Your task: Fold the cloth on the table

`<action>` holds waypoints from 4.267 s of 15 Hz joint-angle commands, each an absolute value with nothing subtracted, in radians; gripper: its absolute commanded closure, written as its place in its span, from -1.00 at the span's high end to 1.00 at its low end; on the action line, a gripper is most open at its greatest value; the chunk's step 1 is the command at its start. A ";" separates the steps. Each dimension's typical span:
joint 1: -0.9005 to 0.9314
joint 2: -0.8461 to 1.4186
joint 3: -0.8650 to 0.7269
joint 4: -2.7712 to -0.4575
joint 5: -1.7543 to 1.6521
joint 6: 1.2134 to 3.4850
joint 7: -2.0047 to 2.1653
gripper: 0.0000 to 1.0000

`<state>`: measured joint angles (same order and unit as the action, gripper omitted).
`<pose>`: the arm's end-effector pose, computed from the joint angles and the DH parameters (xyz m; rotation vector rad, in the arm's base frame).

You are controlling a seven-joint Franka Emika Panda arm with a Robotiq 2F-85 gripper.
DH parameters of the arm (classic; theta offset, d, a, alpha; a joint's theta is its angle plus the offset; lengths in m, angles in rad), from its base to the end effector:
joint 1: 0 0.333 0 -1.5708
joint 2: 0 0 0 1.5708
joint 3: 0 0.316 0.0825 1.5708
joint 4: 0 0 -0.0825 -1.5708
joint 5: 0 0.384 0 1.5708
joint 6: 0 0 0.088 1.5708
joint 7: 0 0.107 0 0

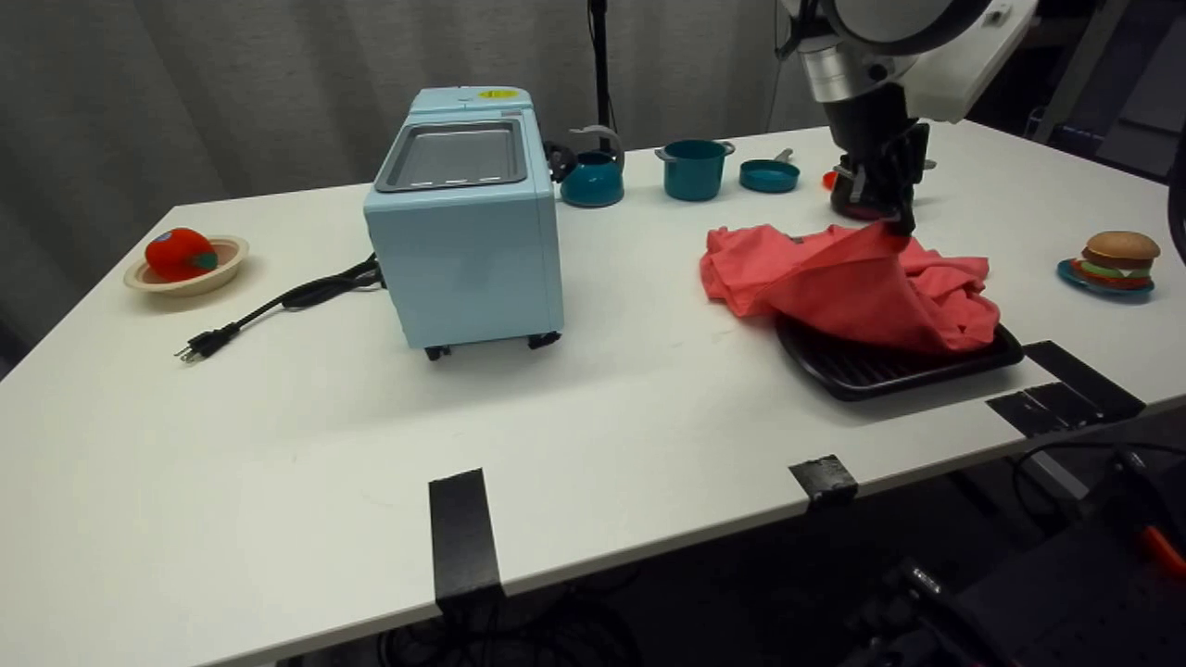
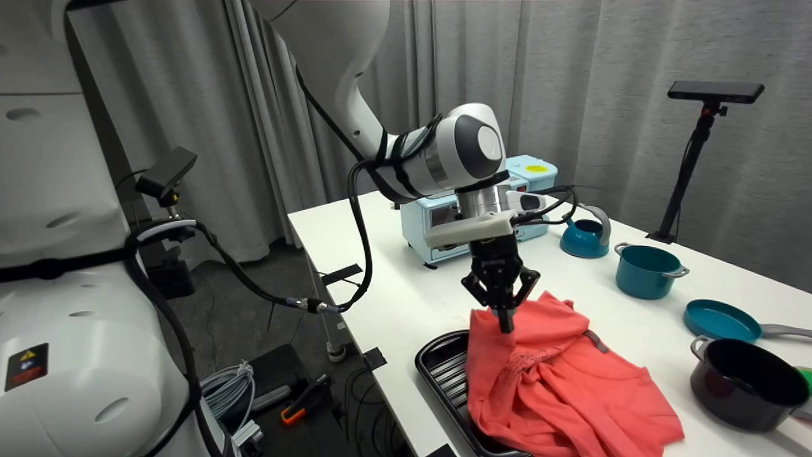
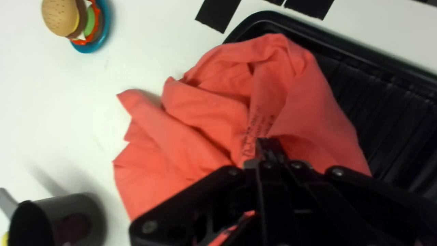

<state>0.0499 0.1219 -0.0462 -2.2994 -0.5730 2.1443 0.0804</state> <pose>0.4961 -0.0211 0.2801 2.6406 0.4085 -0.3415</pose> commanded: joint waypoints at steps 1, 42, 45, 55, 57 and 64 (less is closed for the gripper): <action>0.004 0.102 -0.077 -2.230 -0.627 2.162 0.160 -0.99; -0.205 0.514 -0.043 -2.067 0.008 2.636 0.018 1.00; -0.234 0.589 -0.009 -2.006 0.092 2.609 -0.066 1.00; -0.185 0.756 0.011 -1.717 0.085 2.510 -0.076 1.00; -0.174 0.782 0.012 -1.642 0.079 2.483 -0.076 1.00; -0.136 0.831 0.040 -1.474 0.086 2.432 -0.086 1.00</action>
<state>-0.1392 0.7943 0.0235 -1.5659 0.0744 2.4778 -0.0548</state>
